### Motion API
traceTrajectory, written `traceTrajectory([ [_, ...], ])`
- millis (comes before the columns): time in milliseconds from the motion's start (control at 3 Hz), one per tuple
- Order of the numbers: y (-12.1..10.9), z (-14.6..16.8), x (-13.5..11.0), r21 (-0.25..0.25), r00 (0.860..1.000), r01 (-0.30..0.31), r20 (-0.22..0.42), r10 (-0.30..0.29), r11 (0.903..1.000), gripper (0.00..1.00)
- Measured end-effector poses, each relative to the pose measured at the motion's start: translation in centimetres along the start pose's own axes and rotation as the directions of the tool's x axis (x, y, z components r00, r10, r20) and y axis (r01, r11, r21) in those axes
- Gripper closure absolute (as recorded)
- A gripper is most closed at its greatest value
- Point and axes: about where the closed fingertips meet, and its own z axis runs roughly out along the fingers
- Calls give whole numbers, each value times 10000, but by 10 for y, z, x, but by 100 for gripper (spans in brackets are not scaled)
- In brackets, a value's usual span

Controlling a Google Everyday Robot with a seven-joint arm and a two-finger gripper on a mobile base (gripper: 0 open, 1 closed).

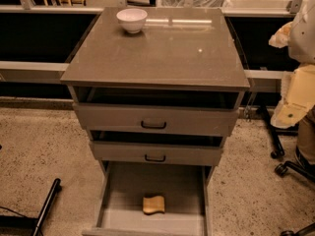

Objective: Pick sponge from bottom drawer and place on counter

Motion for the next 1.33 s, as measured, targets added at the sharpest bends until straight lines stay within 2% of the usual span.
traceTrajectory([
  [333,0,1,0,39,10000,-8,40,8,10000,0],
  [667,14,27,-1,-75,9995,-82,306,85,9999,0],
  [1000,53,103,6,-1232,9957,-311,831,415,9919,0],
  [1333,79,127,18,-1832,9973,-416,523,520,9822,0],
])
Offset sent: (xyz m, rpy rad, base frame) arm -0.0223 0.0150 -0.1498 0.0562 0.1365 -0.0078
